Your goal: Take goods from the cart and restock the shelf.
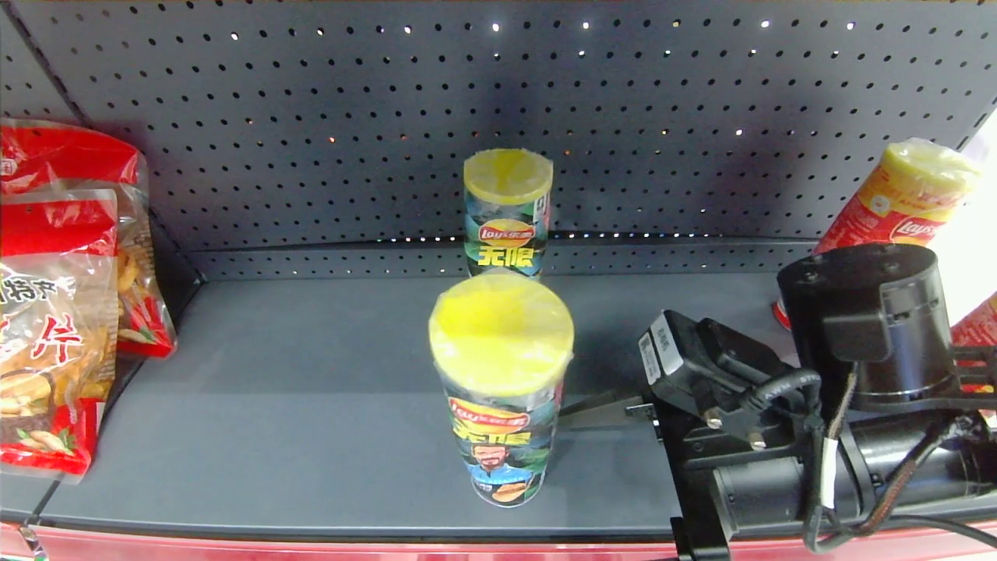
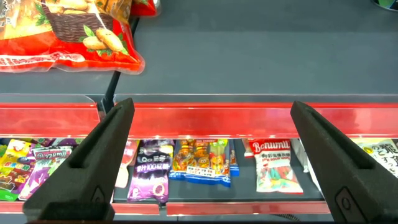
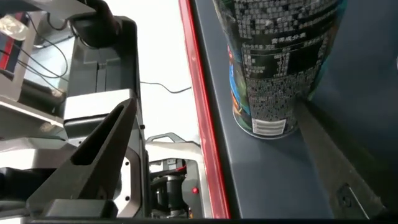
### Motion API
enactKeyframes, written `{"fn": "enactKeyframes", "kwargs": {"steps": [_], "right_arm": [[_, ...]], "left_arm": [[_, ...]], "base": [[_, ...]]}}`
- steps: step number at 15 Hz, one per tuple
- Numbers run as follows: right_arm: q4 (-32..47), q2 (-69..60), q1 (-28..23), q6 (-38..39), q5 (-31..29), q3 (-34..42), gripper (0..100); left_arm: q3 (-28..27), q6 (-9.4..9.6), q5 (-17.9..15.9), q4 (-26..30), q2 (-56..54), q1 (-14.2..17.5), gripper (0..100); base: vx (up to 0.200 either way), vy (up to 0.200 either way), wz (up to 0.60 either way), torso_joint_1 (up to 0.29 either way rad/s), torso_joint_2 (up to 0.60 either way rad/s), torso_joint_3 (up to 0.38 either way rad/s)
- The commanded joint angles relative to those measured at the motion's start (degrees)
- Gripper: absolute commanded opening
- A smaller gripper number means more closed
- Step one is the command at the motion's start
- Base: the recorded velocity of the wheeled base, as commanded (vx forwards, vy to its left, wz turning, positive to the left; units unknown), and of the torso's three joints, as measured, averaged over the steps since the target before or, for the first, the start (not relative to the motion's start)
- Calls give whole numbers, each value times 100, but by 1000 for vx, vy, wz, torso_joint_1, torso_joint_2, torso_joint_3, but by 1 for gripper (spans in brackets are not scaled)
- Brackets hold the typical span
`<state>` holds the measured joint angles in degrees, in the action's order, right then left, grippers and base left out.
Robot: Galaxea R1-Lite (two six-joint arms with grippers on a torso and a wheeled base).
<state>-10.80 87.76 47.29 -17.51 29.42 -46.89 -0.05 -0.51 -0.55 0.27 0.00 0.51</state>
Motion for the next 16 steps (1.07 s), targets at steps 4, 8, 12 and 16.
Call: {"fn": "enactKeyframes", "kwargs": {"steps": [4, 8, 12, 16], "right_arm": [[-10, 22, -246, -16, 3, 48, 100], [-10, 31, -378, -7, 3, 39, 100], [-19, 101, -405, -7, -15, -49, 100], [-27, 338, -484, 2, -85, -383, 100]], "left_arm": [[5, -2, 2, 0, 9, 2, 100], [5, -2, 2, 0, 9, 2, 100], [5, -2, 2, 0, 9, 2, 100], [5, -2, -7, 0, 9, 2, 100]], "base": [[0, 0, 0, 0, 0, 0], [0, 0, 0, 0, 0, 0], [0, 0, 0, 0, 0, 0], [0, 0, 0, 0, 0, 0]]}}
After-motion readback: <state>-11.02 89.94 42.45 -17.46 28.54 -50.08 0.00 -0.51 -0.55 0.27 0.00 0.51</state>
